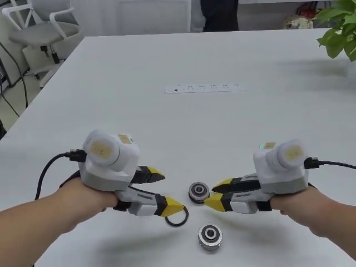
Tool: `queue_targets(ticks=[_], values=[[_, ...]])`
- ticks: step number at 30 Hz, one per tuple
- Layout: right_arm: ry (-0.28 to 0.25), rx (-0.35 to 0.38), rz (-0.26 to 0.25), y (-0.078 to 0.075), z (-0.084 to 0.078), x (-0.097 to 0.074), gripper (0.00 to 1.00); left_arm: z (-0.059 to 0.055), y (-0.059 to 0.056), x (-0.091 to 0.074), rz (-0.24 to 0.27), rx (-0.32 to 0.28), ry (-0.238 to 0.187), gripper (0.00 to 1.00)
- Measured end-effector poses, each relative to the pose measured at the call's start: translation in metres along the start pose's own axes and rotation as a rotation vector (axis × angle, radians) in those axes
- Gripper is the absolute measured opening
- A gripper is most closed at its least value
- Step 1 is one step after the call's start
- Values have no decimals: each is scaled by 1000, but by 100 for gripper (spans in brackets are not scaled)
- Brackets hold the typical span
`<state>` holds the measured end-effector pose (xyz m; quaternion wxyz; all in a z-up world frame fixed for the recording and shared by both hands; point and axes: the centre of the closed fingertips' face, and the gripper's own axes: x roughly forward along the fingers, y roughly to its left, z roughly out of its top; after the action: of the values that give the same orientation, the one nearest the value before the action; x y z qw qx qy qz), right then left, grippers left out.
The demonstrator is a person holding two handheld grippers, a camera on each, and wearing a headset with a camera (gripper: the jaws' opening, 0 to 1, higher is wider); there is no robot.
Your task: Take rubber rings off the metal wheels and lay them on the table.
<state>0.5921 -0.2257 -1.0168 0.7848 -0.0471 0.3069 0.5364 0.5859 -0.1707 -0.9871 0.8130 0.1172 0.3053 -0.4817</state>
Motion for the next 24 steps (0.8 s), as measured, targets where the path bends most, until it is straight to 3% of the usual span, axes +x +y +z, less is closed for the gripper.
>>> queue_targets(ticks=[24], values=[[-3, -41, -11, -2, -5, 2, 13, 17, -10, 36, -47, 18, 1, 33]])
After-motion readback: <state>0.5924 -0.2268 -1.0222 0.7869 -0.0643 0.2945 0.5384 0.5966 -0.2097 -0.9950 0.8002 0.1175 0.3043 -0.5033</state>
